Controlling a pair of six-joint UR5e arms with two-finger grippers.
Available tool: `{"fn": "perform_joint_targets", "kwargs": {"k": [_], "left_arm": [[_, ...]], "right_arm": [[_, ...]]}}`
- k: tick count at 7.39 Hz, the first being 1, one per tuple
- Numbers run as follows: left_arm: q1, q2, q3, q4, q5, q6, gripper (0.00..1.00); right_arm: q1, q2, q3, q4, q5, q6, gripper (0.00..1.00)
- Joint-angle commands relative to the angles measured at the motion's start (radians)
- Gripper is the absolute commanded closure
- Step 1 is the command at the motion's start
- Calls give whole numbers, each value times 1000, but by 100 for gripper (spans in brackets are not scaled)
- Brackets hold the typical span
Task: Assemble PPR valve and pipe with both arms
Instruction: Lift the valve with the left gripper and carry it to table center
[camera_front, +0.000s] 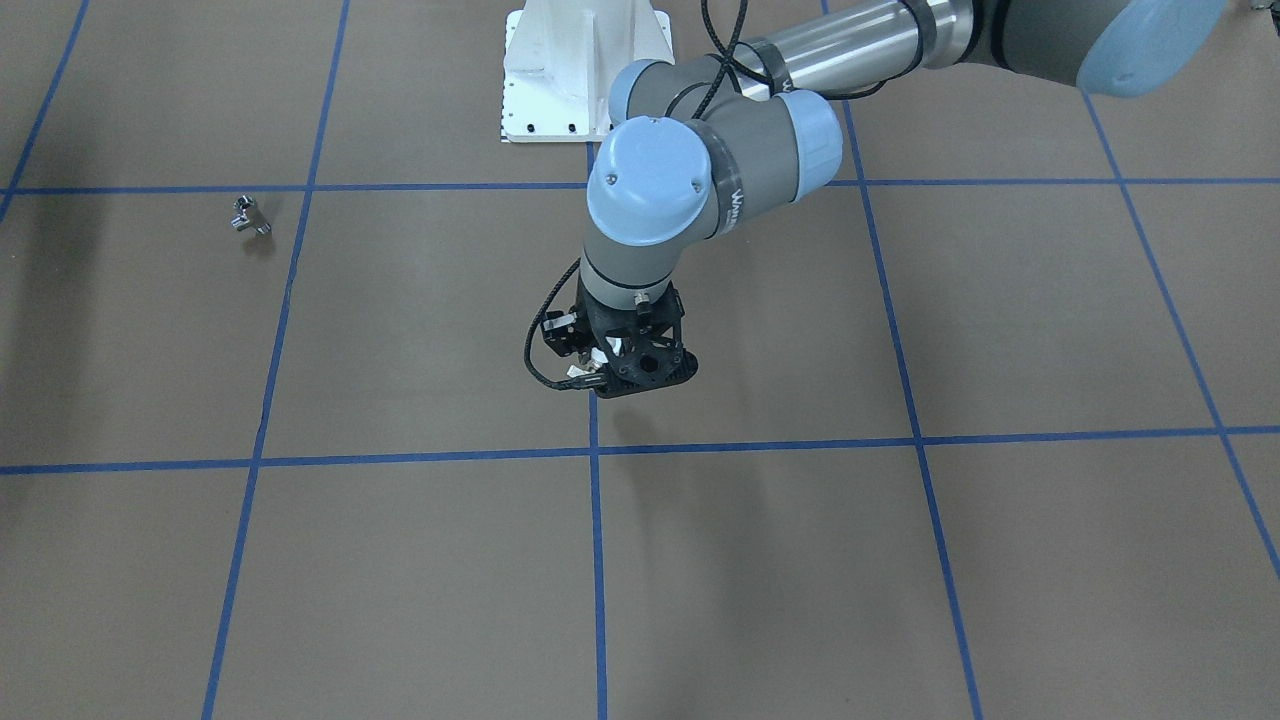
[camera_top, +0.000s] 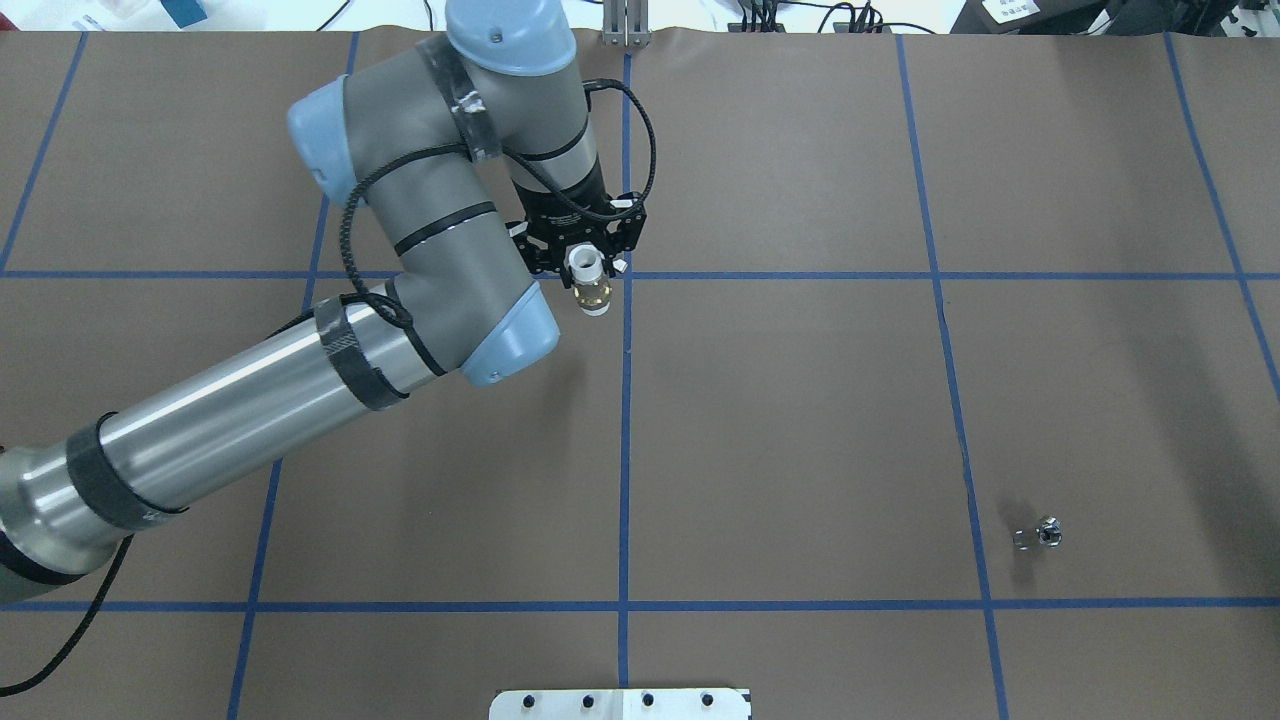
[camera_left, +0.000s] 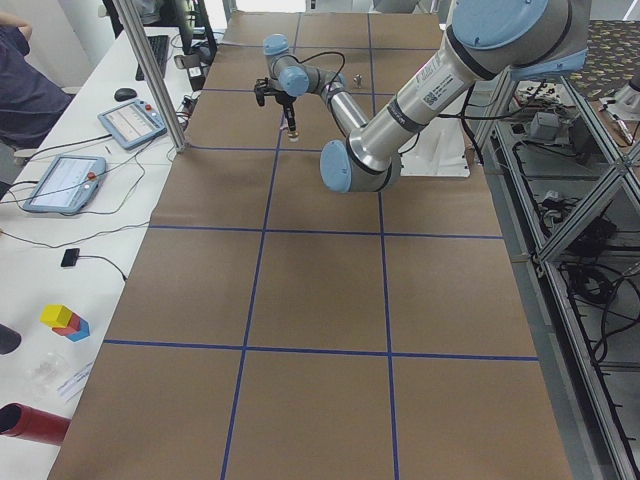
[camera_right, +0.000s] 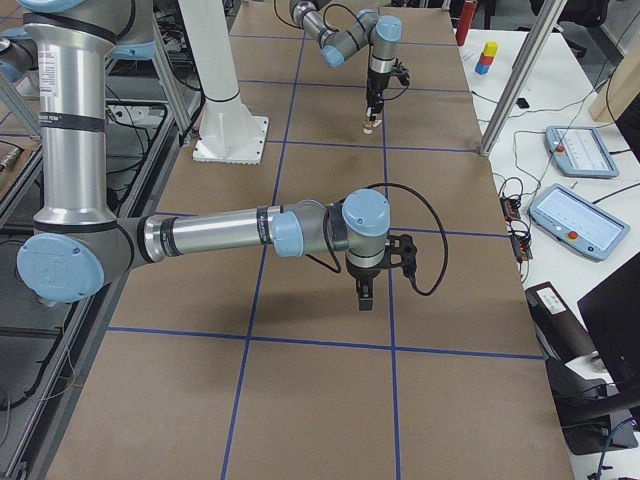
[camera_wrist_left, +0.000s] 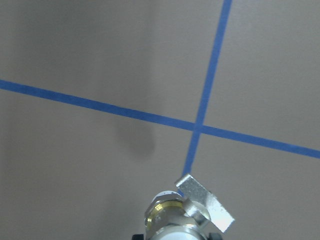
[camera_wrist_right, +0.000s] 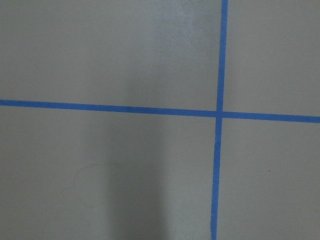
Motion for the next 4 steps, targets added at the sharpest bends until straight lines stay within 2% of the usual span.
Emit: {"fn": "perform_joint_targets", "kwargs": {"k": [1, 4], "left_arm": [[18, -15, 63, -52, 5, -3, 100], [27, -13, 86, -77, 6, -3, 100]], "right_arm": [[0, -10, 1, 4, 32, -1, 0], [0, -10, 1, 2, 40, -1, 0]]}}
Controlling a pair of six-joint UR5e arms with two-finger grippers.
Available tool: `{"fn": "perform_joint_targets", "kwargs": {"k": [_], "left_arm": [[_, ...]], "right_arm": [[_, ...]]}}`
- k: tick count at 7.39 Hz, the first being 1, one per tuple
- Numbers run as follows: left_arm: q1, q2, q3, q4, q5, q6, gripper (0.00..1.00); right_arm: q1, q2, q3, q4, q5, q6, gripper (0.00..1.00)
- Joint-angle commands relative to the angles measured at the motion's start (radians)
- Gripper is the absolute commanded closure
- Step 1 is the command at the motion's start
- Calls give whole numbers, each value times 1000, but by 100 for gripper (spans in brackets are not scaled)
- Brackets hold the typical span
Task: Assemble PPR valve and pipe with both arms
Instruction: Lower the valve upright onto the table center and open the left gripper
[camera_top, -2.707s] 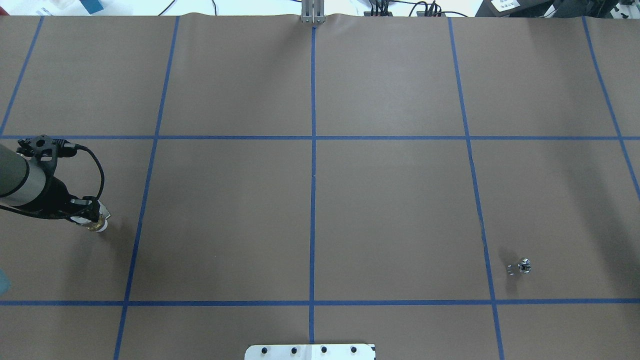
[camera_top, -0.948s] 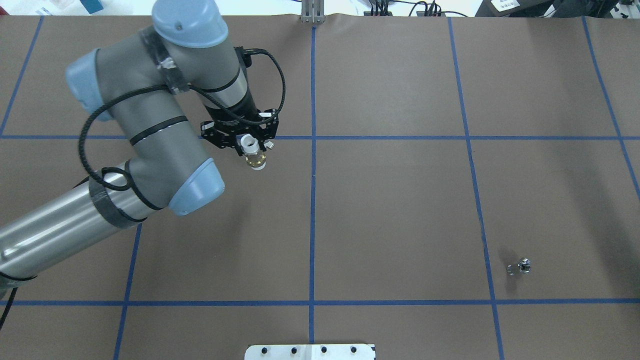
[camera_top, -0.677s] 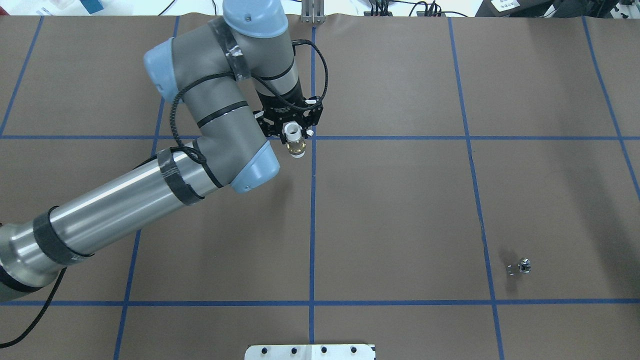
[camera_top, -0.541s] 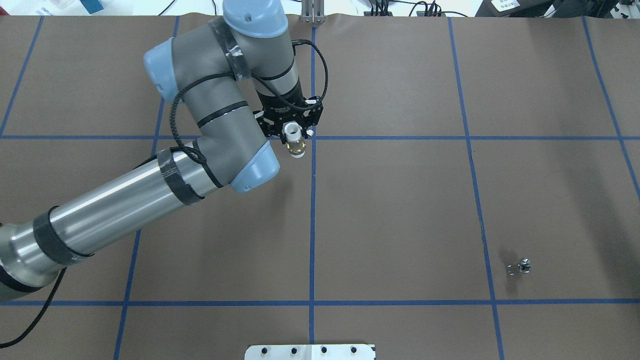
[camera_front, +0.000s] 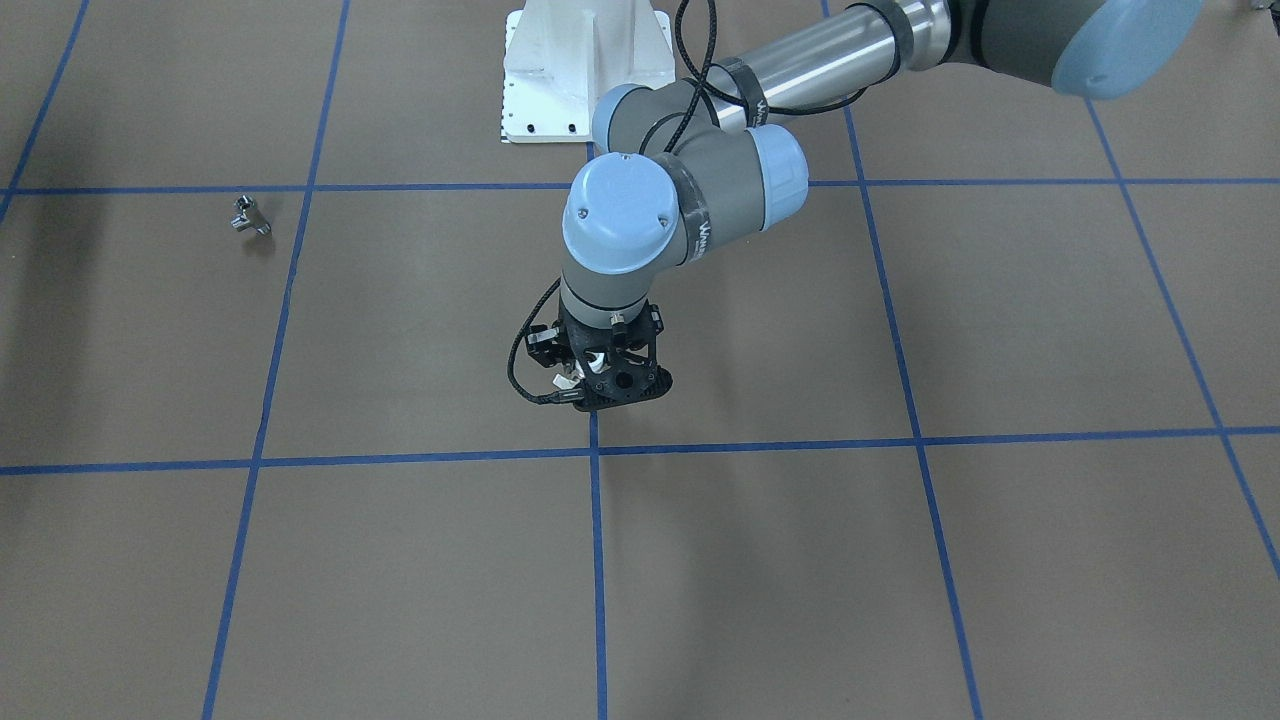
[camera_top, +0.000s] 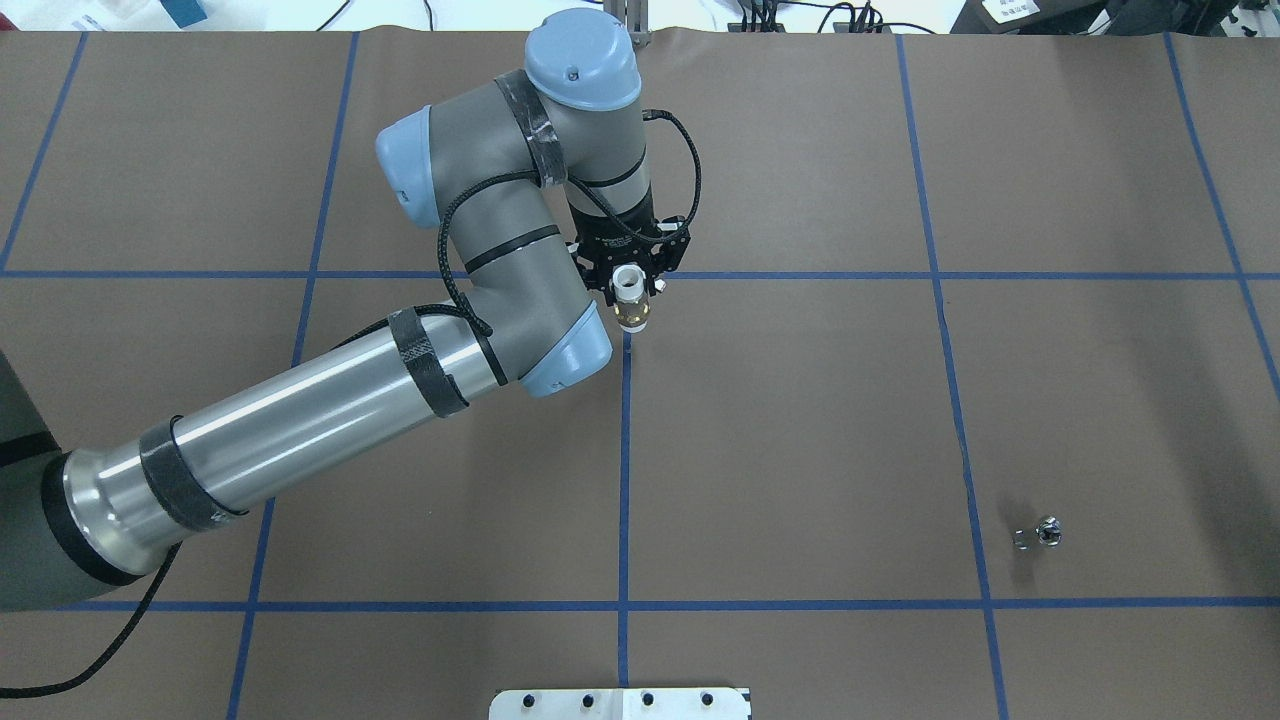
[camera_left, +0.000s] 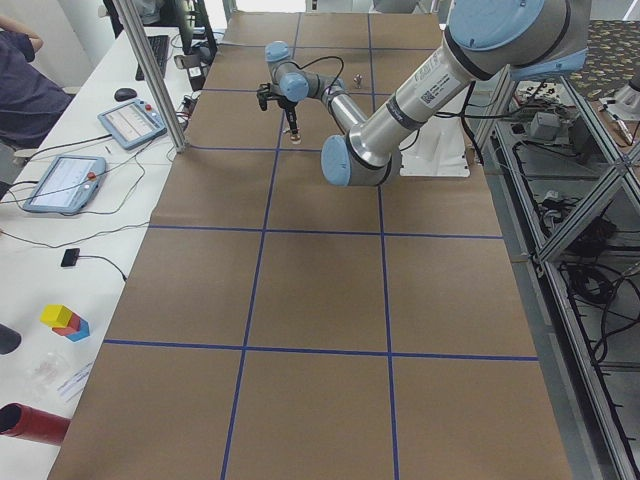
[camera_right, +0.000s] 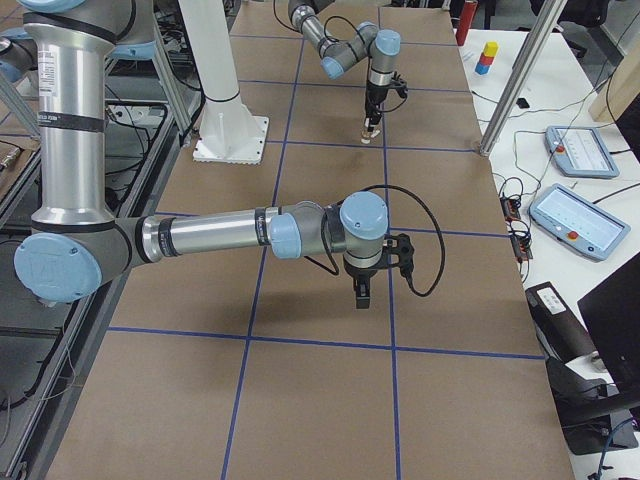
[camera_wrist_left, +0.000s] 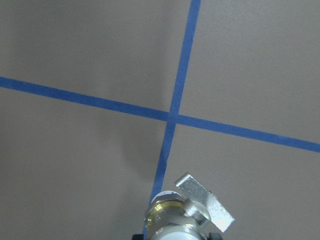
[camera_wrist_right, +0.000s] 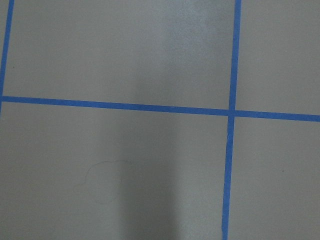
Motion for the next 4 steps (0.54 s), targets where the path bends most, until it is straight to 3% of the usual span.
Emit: {"fn": "perform_joint_targets", "kwargs": {"k": [1, 4], "left_arm": [[12, 2, 7, -5, 2, 1, 100], [23, 8, 11, -14, 5, 1, 100]], "right_arm": [[0, -1, -1, -1, 2, 0, 0], [0, 1, 1, -1, 2, 0, 0]]}}
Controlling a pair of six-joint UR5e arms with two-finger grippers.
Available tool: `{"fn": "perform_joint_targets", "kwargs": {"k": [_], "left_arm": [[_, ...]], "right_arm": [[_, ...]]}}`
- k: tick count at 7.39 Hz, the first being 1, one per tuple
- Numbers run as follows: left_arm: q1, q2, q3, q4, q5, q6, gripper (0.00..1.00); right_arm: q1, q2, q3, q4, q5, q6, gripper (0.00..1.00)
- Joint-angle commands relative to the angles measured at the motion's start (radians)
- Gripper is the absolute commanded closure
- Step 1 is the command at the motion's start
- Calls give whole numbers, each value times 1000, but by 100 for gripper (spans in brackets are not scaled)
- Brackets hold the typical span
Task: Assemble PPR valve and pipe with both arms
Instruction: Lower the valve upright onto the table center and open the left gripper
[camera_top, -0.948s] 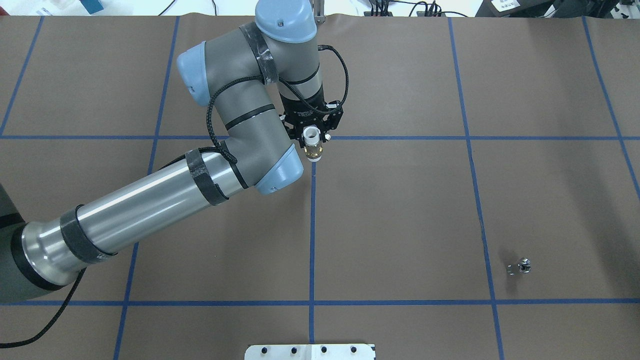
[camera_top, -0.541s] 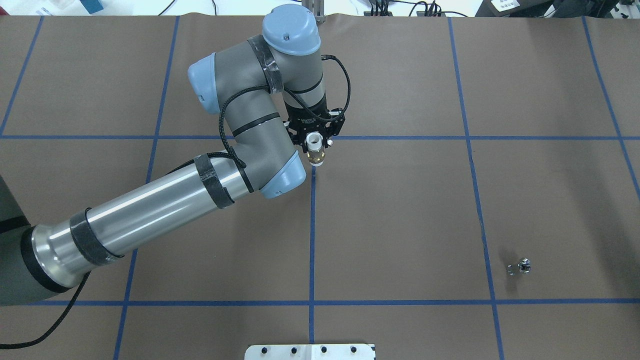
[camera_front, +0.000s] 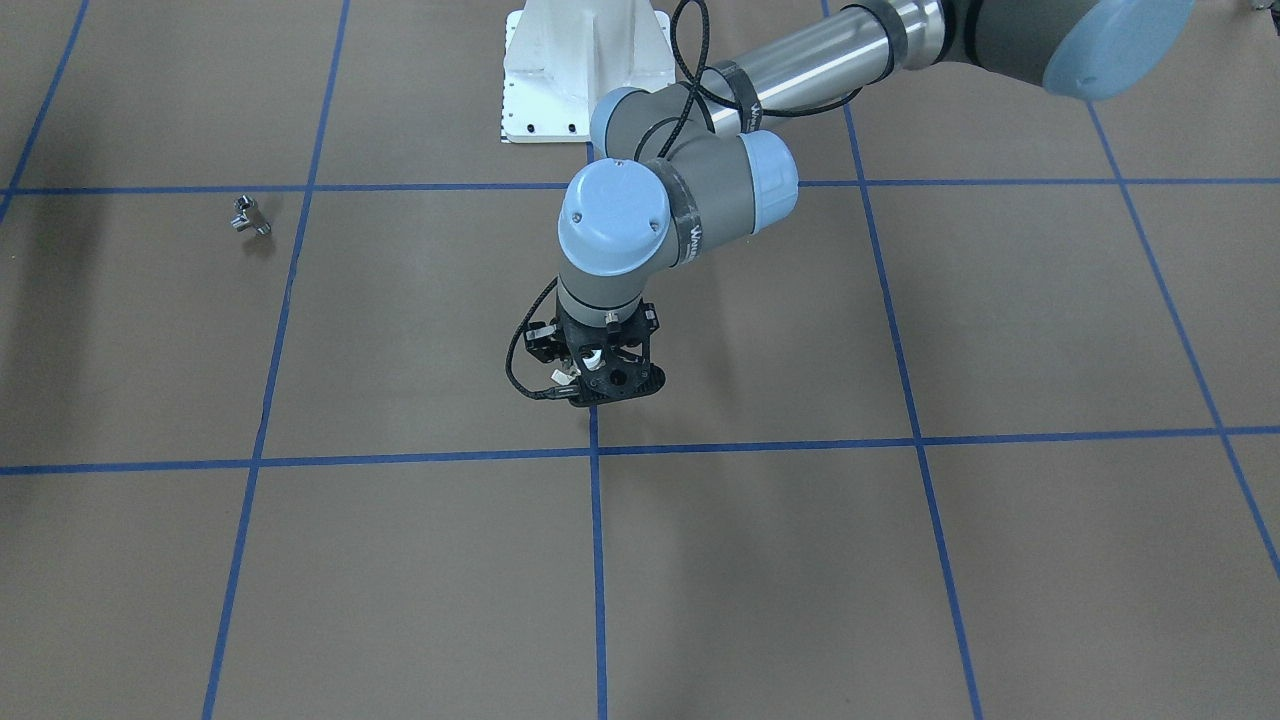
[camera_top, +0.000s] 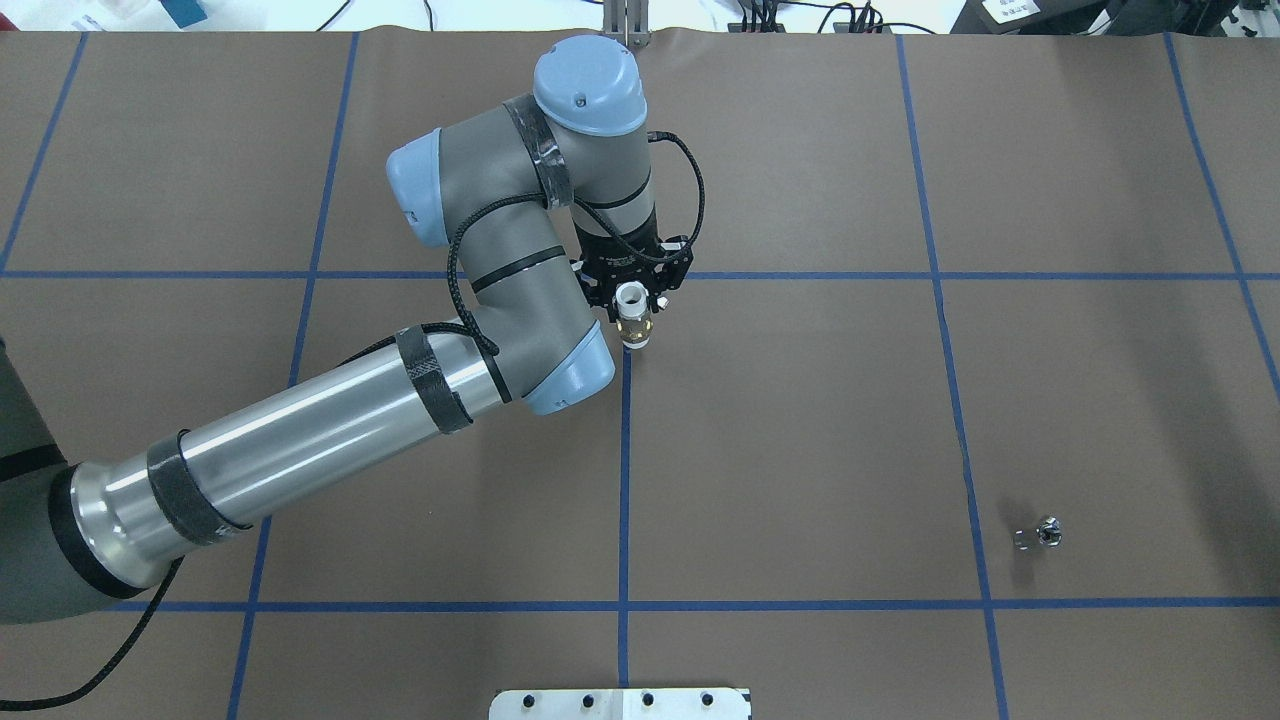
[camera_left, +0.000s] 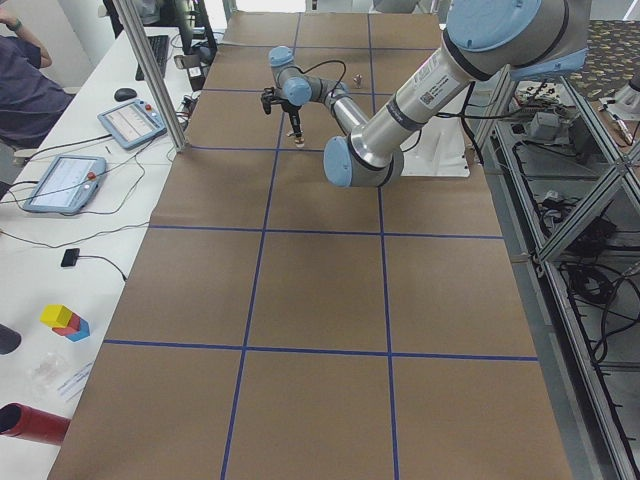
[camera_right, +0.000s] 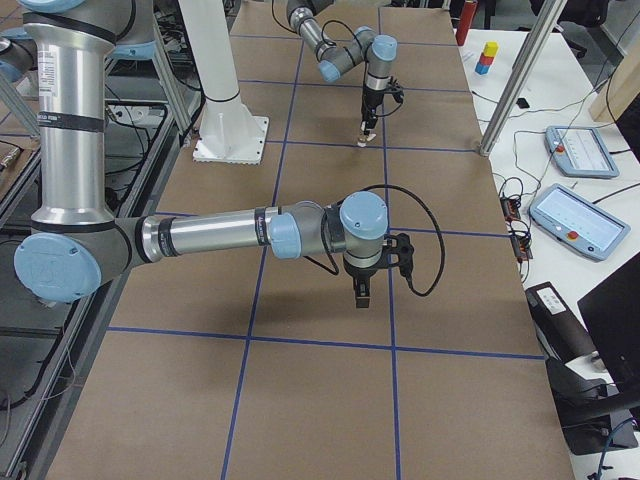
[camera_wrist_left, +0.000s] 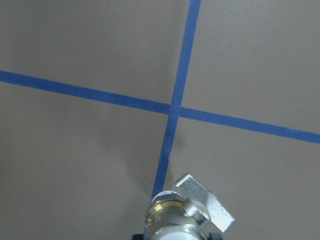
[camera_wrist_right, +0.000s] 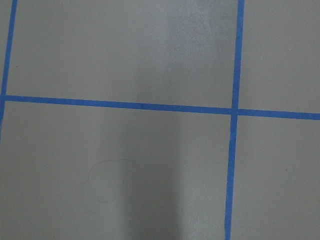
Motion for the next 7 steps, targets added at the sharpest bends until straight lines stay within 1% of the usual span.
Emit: {"fn": "perform_joint_targets", "kwargs": {"k": [1, 7], "left_arm": [[2, 1, 3, -2, 6, 0, 100], [7, 12, 0, -5, 8, -12, 100]], "right_arm": [[0, 1, 0, 0, 1, 2, 0], [0, 1, -2, 0, -1, 0, 0]]}}
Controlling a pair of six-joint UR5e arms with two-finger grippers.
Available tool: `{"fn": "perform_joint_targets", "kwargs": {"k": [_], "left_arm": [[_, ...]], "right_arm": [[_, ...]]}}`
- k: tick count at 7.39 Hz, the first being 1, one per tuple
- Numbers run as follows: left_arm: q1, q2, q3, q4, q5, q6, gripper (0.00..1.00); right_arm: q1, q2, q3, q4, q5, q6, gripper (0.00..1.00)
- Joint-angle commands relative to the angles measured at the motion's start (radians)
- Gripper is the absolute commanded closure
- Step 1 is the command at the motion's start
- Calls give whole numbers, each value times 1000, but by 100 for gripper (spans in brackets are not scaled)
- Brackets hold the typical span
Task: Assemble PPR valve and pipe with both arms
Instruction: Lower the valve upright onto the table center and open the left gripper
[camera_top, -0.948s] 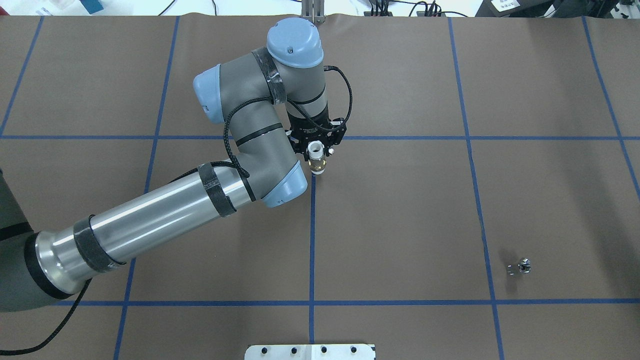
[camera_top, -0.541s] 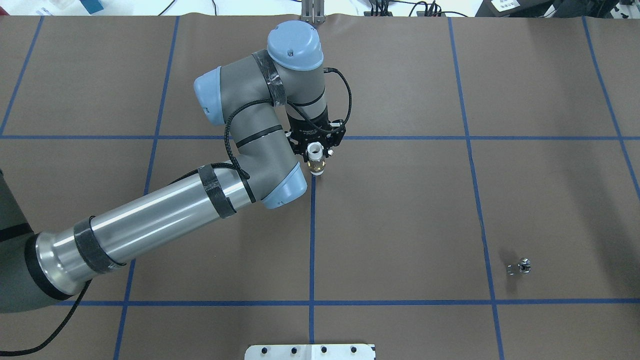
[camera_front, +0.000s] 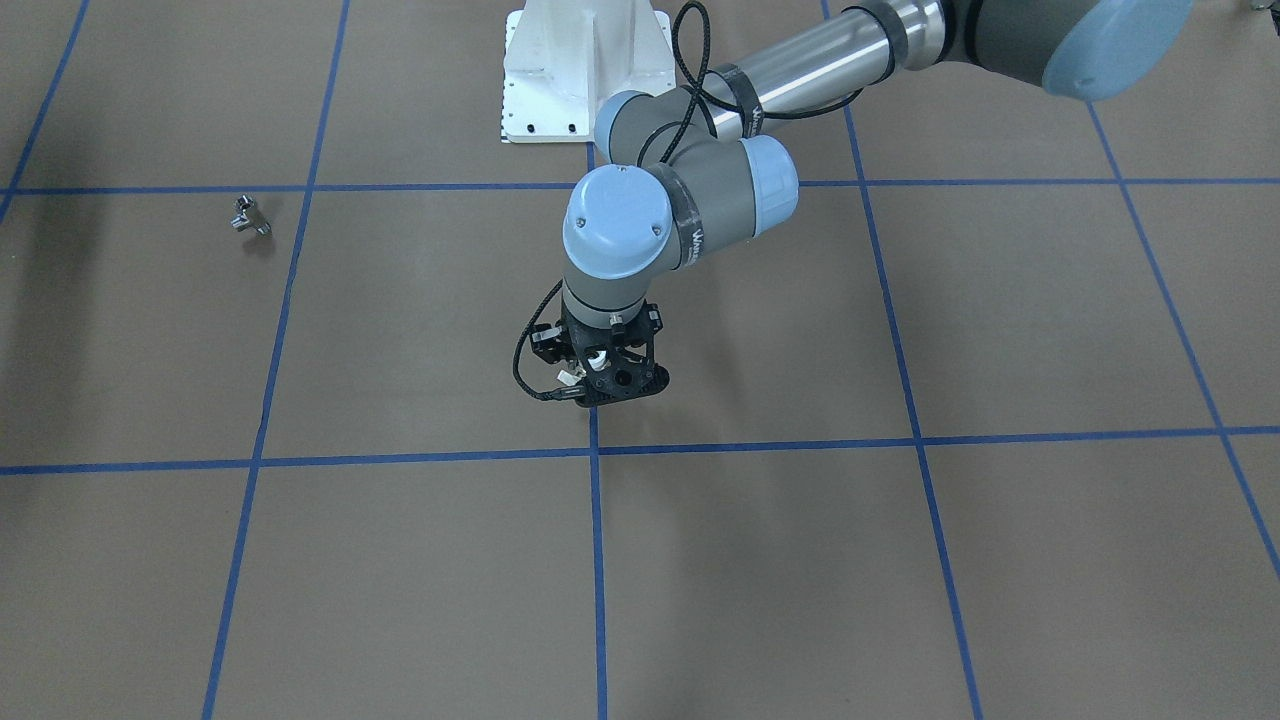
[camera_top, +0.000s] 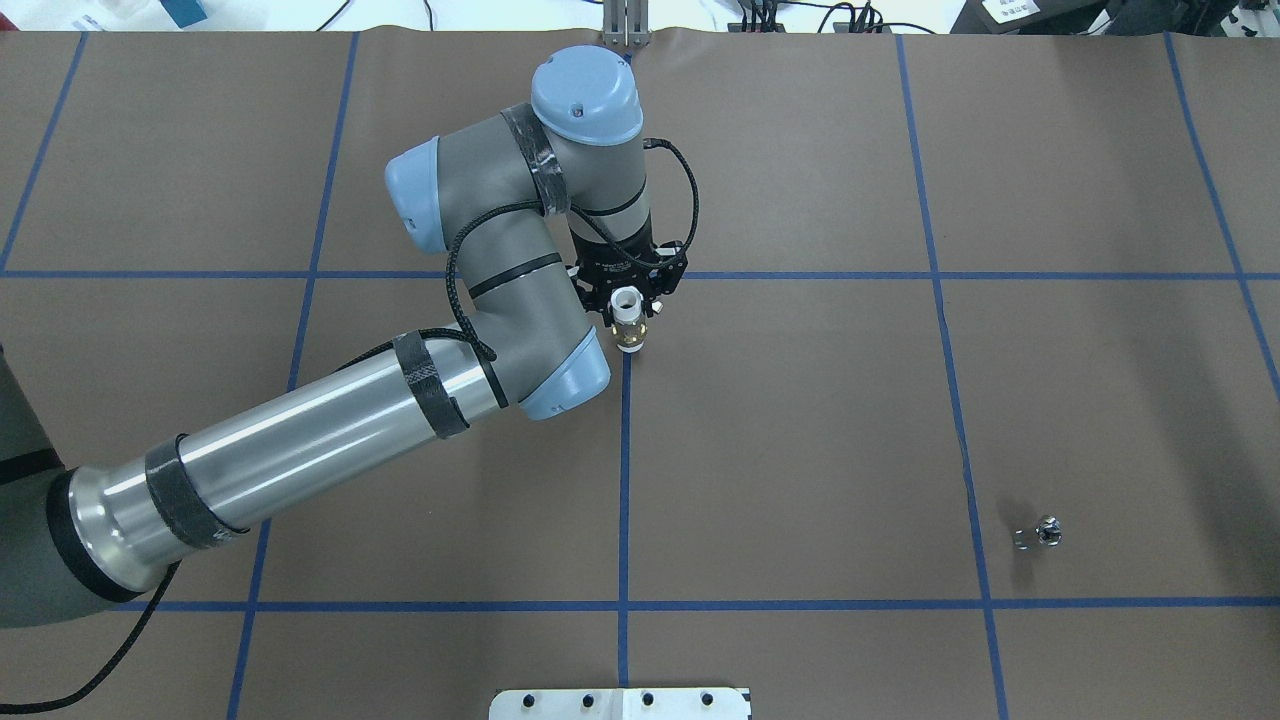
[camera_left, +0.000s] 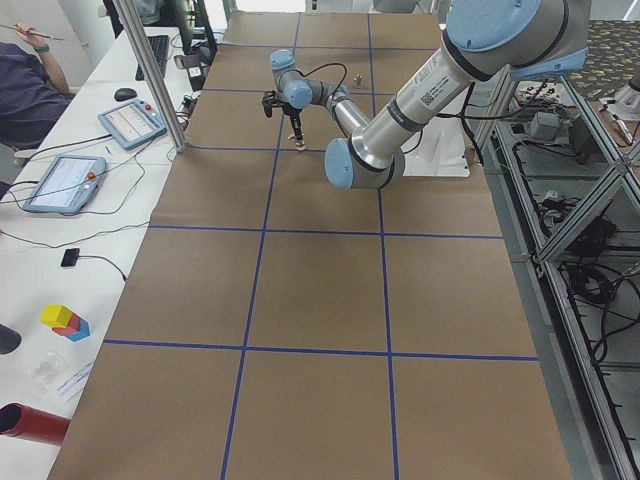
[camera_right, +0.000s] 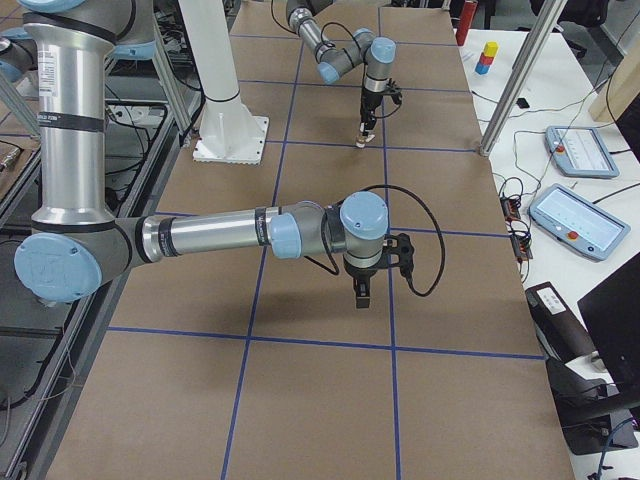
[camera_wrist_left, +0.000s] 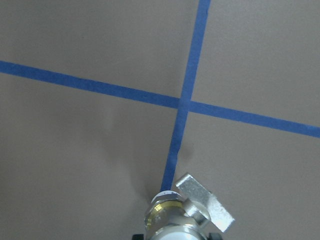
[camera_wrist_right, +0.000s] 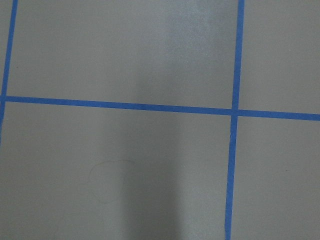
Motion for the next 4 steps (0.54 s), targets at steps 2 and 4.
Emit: {"fn": "perform_joint_targets", "kwargs": {"k": [2, 4], "left_arm": [[22, 1, 1, -6, 34, -3, 100], [22, 3, 0, -6, 35, -9, 87]], "right_arm": [[0, 0, -2, 0, 0, 0, 0], [0, 2, -5, 0, -2, 0, 0]]}}
